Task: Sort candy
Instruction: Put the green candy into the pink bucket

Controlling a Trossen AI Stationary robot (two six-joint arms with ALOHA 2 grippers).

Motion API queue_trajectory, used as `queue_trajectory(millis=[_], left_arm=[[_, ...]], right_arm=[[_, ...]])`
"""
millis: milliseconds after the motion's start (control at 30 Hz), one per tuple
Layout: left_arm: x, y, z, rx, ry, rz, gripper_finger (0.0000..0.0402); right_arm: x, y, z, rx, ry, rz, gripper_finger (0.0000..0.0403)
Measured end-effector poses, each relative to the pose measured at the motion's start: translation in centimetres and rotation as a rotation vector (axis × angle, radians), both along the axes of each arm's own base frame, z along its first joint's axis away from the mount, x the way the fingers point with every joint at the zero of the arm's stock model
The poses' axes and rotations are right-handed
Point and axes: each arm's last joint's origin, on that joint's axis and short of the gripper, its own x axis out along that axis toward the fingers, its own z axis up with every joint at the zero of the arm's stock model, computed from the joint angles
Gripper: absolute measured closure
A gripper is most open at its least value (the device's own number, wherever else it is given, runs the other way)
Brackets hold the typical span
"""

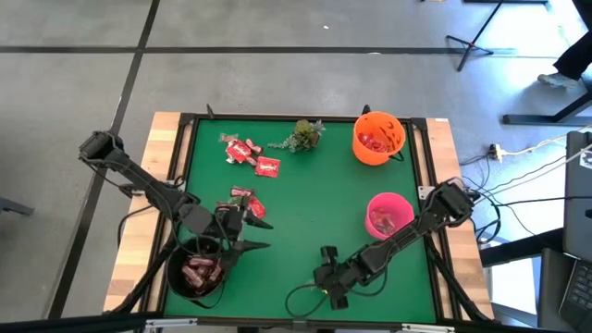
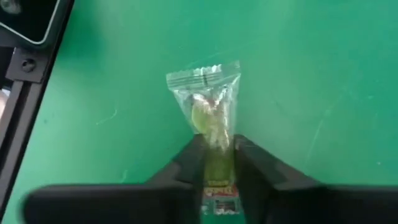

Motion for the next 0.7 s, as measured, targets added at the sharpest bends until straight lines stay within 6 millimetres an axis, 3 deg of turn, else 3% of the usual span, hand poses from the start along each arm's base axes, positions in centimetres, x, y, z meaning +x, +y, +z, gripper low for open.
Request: queue_trajectory(millis=[100, 200, 400, 500, 700], left_arm=[[0.0, 0.0, 0.0, 0.0, 0.0, 0.0, 0.0189], [0.0, 0.0, 0.0, 0.0, 0.0, 0.0, 0.0189], [0.0, 0.0, 0.0, 0.0, 0.001, 0.001, 0.0189], [0.0, 0.0, 0.0, 0.0, 0.001, 0.001, 0.0189], [0.0, 0.0, 0.0, 0.001, 0.001, 0.001, 0.0189]], right_arm=[[0.3, -0.6, 0.7, 0.007, -0.013, 0.004, 0.0383], [0.5, -1.1, 2.4, 0.001, -0.027, 0.007, 0.0392], [0.2, -1.4, 9.1, -0.058, -0.065, 0.02, 0.038], [-0.7, -2.0, 12.1, -0.115, -0.004, 0.007, 0.039], [-4.8, -4.0, 17.7, -0.251, 0.19, -0.085, 0.0399]])
